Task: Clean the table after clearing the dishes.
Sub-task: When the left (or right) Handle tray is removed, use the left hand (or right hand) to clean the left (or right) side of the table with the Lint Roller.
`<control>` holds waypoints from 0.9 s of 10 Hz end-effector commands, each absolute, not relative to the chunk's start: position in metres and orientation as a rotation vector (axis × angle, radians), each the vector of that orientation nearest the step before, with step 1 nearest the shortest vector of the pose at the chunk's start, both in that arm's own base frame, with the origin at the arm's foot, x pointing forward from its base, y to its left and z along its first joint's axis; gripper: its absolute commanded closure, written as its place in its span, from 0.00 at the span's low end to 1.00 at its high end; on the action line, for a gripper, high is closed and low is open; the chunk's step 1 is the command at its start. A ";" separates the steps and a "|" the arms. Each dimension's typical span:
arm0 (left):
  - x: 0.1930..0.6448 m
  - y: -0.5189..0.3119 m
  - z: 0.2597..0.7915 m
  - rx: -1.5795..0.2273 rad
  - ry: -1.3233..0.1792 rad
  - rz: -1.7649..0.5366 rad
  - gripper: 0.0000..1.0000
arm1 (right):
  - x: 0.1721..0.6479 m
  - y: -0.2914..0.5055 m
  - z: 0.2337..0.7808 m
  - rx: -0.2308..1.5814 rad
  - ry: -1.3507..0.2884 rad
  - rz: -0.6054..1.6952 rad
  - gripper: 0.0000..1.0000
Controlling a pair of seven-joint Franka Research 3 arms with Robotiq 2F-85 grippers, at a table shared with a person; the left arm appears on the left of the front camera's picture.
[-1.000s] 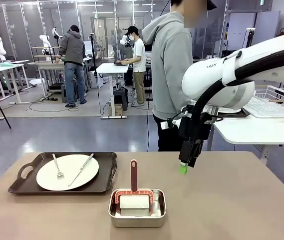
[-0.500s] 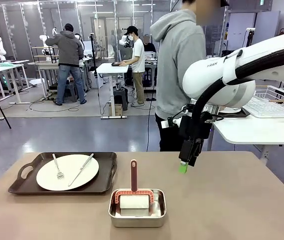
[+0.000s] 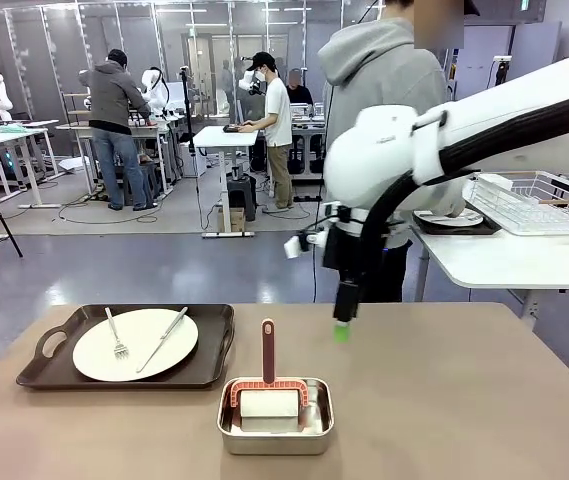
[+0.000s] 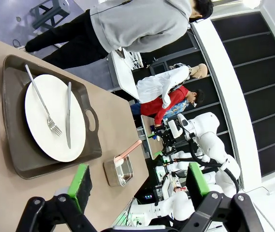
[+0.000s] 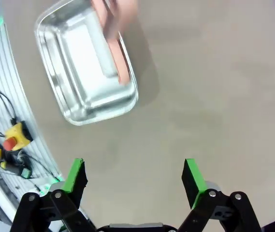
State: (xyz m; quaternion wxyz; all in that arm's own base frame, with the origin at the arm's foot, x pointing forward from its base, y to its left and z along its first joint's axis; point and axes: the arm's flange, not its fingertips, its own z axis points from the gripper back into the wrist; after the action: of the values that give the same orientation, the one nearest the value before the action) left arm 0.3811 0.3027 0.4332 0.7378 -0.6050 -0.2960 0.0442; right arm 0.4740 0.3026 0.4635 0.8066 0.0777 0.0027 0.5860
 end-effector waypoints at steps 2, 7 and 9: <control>0.377 0.304 0.435 -1.337 -0.653 0.091 0.00 | 0.496 0.345 0.451 0.165 0.005 1.434 0.00; 0.377 0.304 0.435 -1.337 -0.653 0.091 0.00 | 0.521 0.397 0.430 0.179 0.072 1.575 0.00; 0.377 0.304 0.435 -1.337 -0.653 0.091 0.00 | 0.525 0.414 0.426 0.204 0.145 1.598 0.00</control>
State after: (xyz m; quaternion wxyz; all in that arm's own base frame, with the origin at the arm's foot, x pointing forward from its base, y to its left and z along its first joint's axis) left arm 0.3811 0.3026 0.4332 0.7378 -0.6050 -0.2959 0.0442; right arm 0.5178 0.4023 0.4201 0.7049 0.0962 0.0454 0.7013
